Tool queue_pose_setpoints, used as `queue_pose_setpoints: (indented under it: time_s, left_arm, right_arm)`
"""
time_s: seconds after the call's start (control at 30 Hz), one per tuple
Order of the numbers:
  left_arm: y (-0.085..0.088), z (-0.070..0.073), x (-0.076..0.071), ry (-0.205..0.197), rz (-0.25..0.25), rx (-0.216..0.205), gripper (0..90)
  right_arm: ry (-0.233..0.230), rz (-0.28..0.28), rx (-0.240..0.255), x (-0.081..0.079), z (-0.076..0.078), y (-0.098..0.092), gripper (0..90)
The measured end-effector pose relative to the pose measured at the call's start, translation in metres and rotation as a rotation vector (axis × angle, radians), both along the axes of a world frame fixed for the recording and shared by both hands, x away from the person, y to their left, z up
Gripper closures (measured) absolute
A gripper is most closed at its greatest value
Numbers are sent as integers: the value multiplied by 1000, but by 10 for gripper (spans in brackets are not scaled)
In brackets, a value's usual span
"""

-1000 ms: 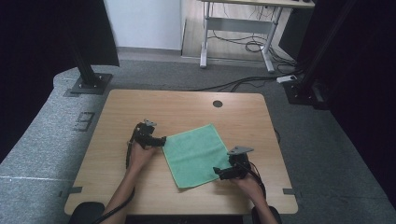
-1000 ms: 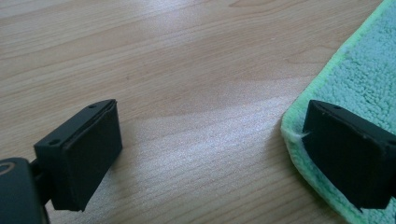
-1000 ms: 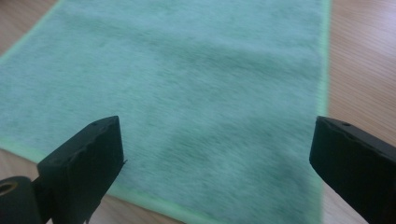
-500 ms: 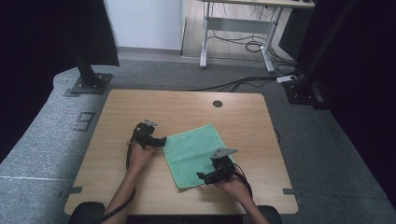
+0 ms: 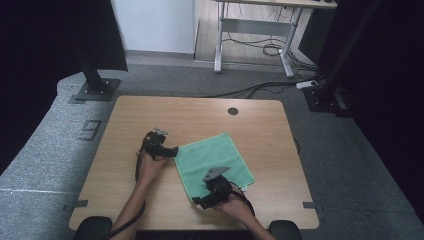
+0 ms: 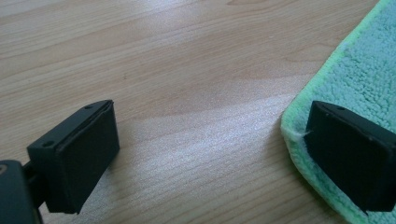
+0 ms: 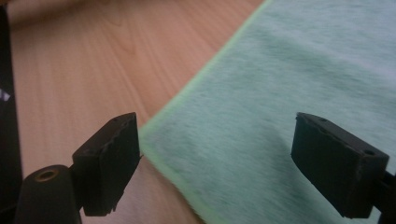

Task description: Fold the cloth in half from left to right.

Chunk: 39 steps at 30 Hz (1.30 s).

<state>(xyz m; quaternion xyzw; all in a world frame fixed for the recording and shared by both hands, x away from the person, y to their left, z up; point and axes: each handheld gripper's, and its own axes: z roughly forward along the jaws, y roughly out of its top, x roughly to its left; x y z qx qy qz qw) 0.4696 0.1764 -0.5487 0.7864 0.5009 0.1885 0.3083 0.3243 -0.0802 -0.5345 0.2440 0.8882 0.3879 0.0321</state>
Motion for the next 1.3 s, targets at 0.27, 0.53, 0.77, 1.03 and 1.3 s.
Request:
queue_pose_setpoints:
  time_s: [0.27,0.53,0.77,1.03,1.3]
  left_arm:
    - [0,0,0,1,-1,0,37]
    - [0,1,-4,-23,-38,-13,182]
    - [-7,3,-13,-55,-131,-53,571]
    - [0,3,-14,-7,-128,-145,873]
    - [22,10,-21,8,-89,-125,874]
  right_arm:
    - [11,73,-12,-11,-1,20,279]
    - [-37,100,-123,-21,1,26,755]
    - [-41,88,-128,-18,3,23,871]
    - [-25,102,-107,-18,5,29,871]
    - [-40,162,-91,-22,11,53,872]
